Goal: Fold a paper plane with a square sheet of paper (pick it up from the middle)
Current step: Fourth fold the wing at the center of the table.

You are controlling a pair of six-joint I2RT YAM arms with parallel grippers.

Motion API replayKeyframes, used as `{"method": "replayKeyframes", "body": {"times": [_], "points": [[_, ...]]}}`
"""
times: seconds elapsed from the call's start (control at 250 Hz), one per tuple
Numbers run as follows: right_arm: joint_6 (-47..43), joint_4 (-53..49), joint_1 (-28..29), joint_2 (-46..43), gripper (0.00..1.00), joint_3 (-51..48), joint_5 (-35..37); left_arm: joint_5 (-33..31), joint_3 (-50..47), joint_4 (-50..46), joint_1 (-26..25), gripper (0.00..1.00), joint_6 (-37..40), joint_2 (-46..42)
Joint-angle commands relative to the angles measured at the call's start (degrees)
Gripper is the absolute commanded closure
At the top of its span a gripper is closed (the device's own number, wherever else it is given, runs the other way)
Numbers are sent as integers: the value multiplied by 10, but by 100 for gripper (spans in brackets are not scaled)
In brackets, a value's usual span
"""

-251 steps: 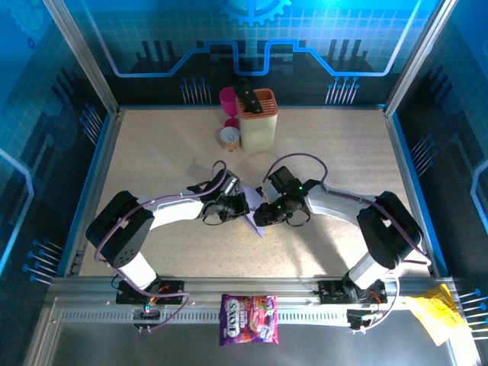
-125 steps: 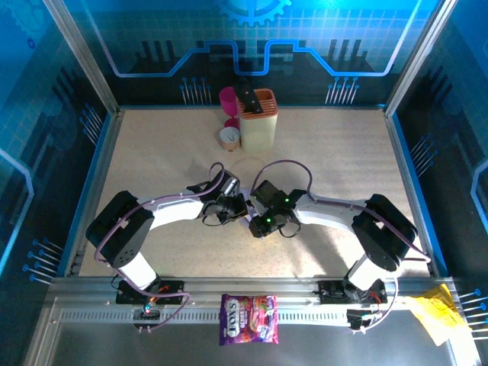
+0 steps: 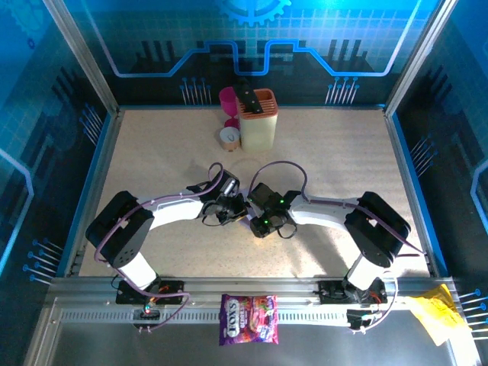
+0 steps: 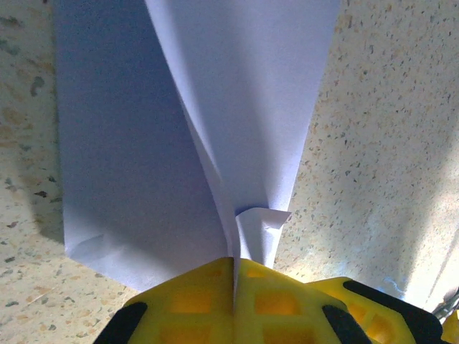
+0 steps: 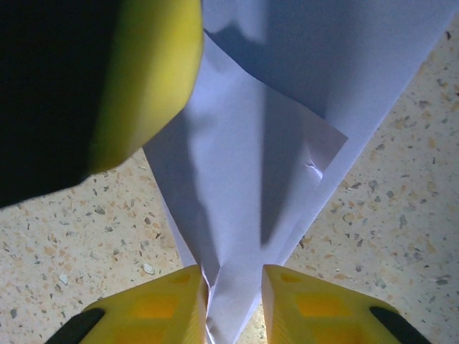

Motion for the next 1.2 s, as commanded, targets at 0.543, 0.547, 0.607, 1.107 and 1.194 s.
{"method": "replayKeyframes", "body": {"times": [0.543,0.547,0.607,1.107,1.194], "points": [[-5,-7,7,9,80,5,19,9,-2,-14,5,100,-13,-26],[-5,-7,7,10,80,5,19,9,-2,-14,5,100,-13,-26],[-4,-7,7,8,80,4,18,10,-2,-14,5,100,-13,-25],[0,-15,10,3,83,9,28,10,-10,-7,5,100,-15,-20],[1,-18,11,0,81,10,32,9,-11,-7,5,100,-17,-21]]}}
